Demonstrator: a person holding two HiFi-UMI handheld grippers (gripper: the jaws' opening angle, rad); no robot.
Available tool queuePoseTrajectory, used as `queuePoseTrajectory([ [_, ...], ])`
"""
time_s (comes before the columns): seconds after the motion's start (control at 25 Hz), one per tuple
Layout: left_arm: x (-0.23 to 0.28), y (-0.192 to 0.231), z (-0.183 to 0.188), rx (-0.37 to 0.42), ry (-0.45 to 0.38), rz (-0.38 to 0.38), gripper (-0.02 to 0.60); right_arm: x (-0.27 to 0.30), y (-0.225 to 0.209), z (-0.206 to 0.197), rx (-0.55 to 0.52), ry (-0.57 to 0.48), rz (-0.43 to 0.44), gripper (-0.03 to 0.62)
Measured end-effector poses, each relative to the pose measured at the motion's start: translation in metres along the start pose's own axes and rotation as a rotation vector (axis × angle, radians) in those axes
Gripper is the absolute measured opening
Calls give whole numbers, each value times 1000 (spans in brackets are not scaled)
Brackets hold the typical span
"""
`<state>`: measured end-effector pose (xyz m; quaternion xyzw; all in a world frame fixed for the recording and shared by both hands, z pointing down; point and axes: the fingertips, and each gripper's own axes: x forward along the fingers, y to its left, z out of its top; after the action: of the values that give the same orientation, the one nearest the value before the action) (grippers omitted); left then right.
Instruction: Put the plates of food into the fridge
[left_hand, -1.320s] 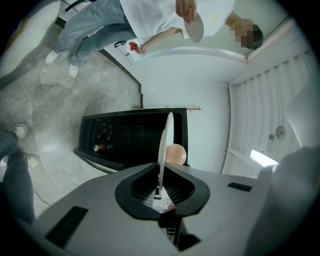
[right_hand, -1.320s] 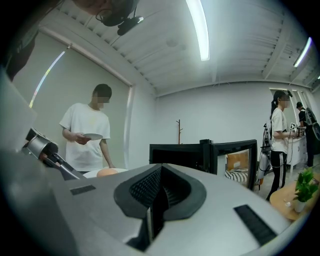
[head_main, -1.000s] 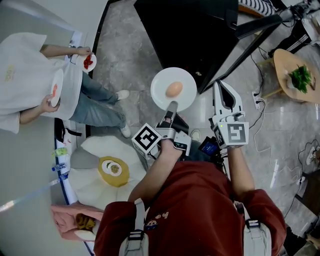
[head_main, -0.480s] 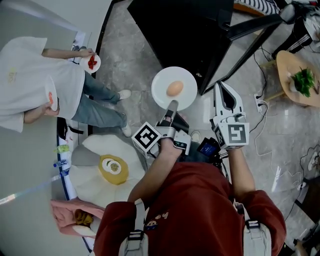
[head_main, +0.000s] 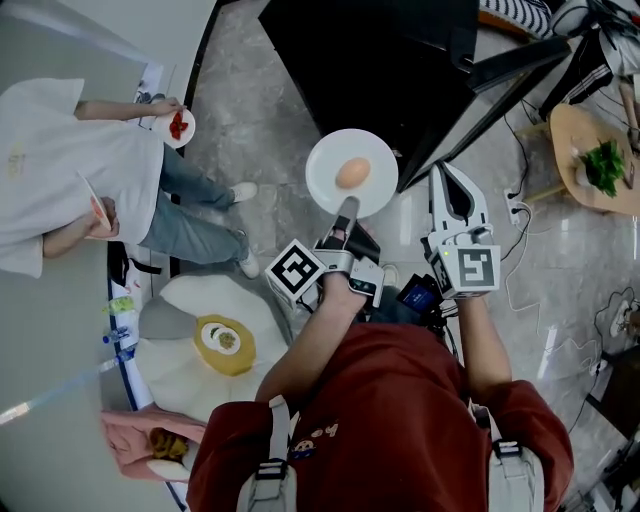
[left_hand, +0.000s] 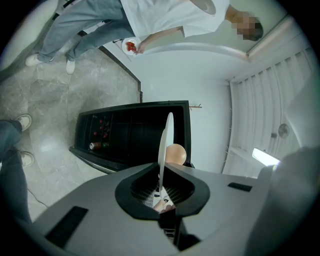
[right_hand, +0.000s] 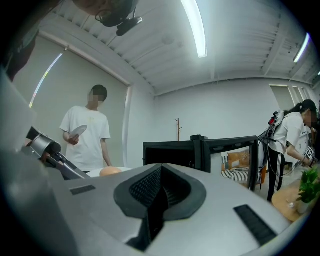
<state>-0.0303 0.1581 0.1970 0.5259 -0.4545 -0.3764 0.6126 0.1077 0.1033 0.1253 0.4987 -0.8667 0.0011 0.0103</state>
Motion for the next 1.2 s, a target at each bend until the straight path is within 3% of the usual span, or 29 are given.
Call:
queuePoseTrajectory([
  [0.68, 38, 18, 86, 13, 167, 0, 23, 73, 50, -10, -53, 33, -120, 11],
  [0.92, 58, 26, 96, 32, 207, -5, 23, 86, 55, -15, -78, 39, -137, 11],
  [1.2, 84, 44, 88, 28, 213, 0, 23, 92, 30, -38, -68, 52, -130, 11],
])
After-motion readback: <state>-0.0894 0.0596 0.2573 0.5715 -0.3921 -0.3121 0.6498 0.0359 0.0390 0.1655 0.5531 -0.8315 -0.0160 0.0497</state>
